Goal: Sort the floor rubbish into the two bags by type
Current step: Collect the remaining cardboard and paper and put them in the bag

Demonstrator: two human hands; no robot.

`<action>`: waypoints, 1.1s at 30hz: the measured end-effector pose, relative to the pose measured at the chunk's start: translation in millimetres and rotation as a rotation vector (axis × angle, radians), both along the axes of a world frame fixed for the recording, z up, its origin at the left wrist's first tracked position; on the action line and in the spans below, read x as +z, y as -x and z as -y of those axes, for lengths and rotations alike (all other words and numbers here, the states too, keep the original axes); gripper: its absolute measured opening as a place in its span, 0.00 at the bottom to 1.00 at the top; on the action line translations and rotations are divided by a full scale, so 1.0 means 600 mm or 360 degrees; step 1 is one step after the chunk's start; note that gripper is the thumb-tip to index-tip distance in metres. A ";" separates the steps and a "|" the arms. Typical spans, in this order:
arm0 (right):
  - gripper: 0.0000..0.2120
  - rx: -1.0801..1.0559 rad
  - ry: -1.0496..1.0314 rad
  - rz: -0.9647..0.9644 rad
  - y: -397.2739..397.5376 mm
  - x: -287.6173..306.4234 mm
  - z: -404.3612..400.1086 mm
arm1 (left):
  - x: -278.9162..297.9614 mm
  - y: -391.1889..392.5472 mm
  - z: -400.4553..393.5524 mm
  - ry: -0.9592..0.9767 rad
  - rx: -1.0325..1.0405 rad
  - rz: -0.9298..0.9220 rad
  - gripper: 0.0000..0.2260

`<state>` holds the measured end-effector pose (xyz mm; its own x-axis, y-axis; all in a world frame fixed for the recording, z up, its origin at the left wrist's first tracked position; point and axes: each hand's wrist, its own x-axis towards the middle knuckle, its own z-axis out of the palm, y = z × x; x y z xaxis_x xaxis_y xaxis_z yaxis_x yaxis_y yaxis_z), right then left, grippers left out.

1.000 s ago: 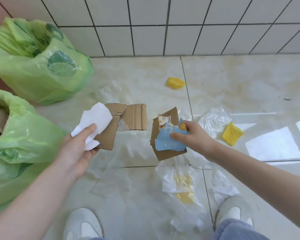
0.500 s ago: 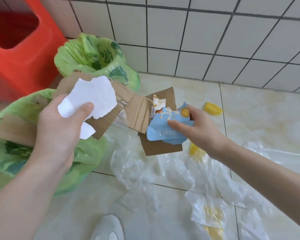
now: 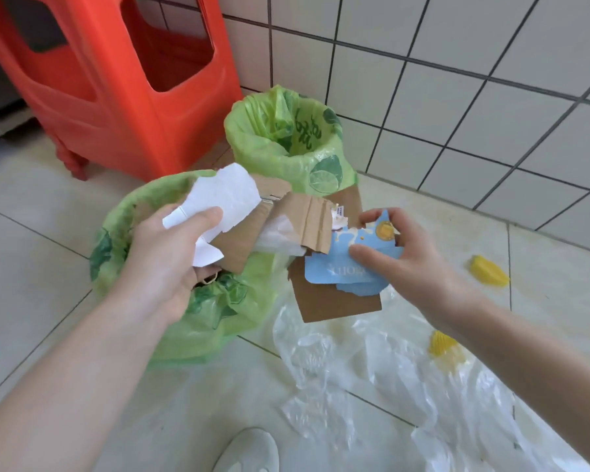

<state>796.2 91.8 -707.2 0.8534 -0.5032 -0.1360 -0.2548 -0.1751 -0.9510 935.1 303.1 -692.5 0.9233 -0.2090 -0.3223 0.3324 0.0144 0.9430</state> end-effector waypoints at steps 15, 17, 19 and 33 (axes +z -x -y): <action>0.29 -0.0088 0.0168 -0.0366 0.079 -0.026 0.055 | 0.000 0.020 0.026 -0.0024 -0.0047 0.0173 0.09; 0.30 -0.0158 0.0072 -0.0273 0.077 -0.020 0.063 | 0.005 0.010 0.022 -0.0029 0.0024 0.0254 0.08; 0.30 -0.0138 -0.0084 -0.0180 0.072 -0.013 0.067 | 0.009 -0.003 0.013 -0.0037 0.0102 0.0318 0.09; 0.13 0.0139 -0.0583 0.0122 -0.089 0.067 -0.041 | 0.034 -0.033 -0.052 -0.0448 0.0373 0.0977 0.37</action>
